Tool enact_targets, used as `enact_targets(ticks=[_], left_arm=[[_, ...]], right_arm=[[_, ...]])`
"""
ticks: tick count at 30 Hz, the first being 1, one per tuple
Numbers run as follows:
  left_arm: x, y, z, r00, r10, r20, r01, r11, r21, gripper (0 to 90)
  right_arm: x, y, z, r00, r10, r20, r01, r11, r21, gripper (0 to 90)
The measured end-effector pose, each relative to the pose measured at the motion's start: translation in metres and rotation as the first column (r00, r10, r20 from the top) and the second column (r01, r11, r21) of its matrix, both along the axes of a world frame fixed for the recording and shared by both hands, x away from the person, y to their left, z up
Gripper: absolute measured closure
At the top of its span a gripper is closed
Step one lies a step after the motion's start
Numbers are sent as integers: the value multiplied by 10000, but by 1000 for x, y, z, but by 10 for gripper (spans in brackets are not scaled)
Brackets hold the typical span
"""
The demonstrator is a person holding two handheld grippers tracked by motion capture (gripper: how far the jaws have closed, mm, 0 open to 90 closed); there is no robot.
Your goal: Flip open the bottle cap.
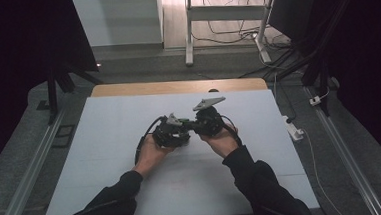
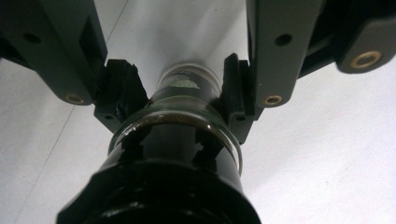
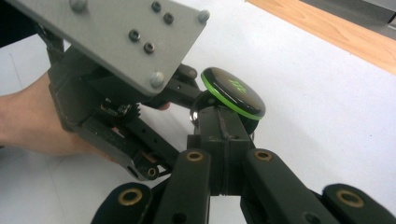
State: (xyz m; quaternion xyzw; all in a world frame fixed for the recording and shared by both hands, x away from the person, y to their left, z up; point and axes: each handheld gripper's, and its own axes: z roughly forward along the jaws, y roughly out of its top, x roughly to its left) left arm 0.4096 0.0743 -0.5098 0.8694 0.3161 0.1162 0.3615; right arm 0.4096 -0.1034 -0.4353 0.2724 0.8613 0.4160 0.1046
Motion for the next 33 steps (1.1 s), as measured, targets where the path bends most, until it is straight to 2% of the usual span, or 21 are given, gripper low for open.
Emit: enact_targets(ticks=[15, 21, 31, 33], left_arm=[[0, 0, 0, 10000, -14, 37, 14, 10000, 6, 537], [0, 0, 0, 10000, -43, 43, 43, 10000, 1, 537], [2, -1, 2, 9998, -174, -66, 175, 9998, 137, 524], [1, -1, 3, 9997, -238, -12, 238, 9994, 251, 478]], right_arm=[[15, 2, 2, 9993, -361, 117, 359, 9992, 150, 900], [24, -1, -1, 9984, -559, -34, 559, 9980, 292, 900], [22, -2, -2, 9988, -484, -2, 484, 9984, 274, 900], [20, -4, -1, 9989, -463, -8, 463, 9984, 333, 876]])
